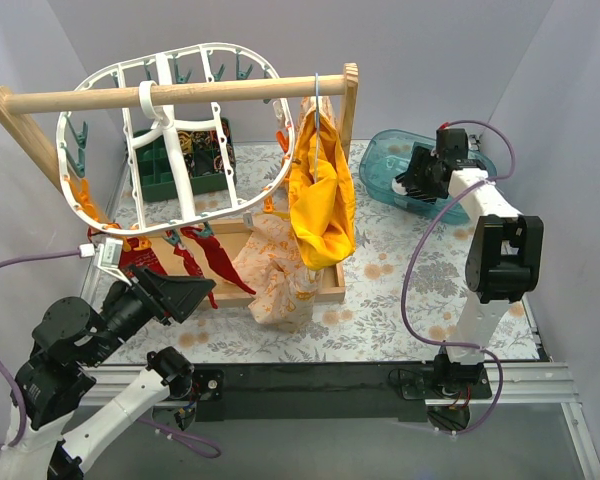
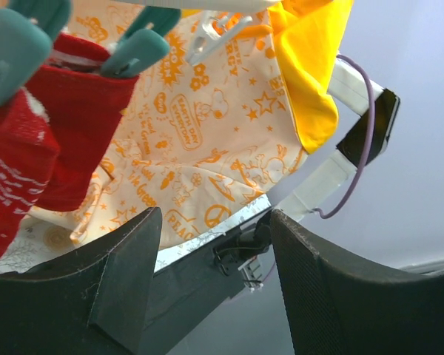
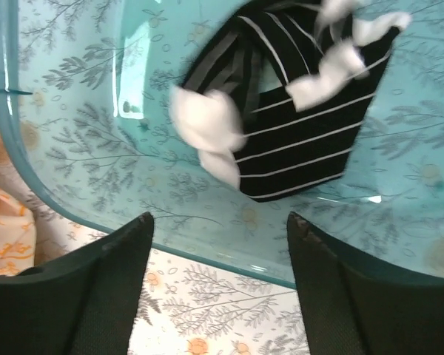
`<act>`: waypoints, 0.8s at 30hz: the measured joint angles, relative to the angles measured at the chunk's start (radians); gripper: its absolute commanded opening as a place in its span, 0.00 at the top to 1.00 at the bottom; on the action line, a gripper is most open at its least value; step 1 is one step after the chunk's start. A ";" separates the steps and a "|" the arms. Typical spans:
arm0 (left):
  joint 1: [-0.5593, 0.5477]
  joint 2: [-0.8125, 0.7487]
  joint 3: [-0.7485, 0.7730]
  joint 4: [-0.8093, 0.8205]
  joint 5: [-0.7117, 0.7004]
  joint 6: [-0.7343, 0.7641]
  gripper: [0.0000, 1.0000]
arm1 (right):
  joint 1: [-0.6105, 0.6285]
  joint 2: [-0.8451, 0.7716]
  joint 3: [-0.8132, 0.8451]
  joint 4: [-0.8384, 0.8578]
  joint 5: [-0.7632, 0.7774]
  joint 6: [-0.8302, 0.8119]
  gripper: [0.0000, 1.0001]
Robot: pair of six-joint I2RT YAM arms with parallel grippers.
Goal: Remove the socks clipped to the hanger
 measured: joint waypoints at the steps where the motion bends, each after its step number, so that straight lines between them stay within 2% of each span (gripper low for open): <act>1: 0.000 -0.002 0.001 -0.006 -0.014 0.001 0.42 | 0.001 0.000 0.009 -0.014 0.013 -0.005 0.19; 5: 0.000 -0.011 0.007 -0.022 -0.065 0.003 0.42 | 0.019 -0.016 0.022 -0.066 0.061 -0.024 0.19; 9: 0.000 -0.019 0.008 -0.039 -0.106 0.002 0.42 | 0.071 -0.114 -0.040 -0.109 0.097 -0.031 0.19; 22: 0.000 -0.023 0.009 -0.067 -0.129 -0.001 0.43 | 0.442 -0.732 -0.114 -0.215 0.146 -0.050 0.20; 23: 0.000 -0.023 0.009 -0.067 -0.129 -0.001 0.43 | 0.463 -0.786 -0.116 -0.219 0.137 -0.058 0.15; 24: 0.000 -0.024 0.009 -0.067 -0.129 -0.001 0.43 | 0.484 -0.846 -0.124 -0.217 0.116 -0.067 0.14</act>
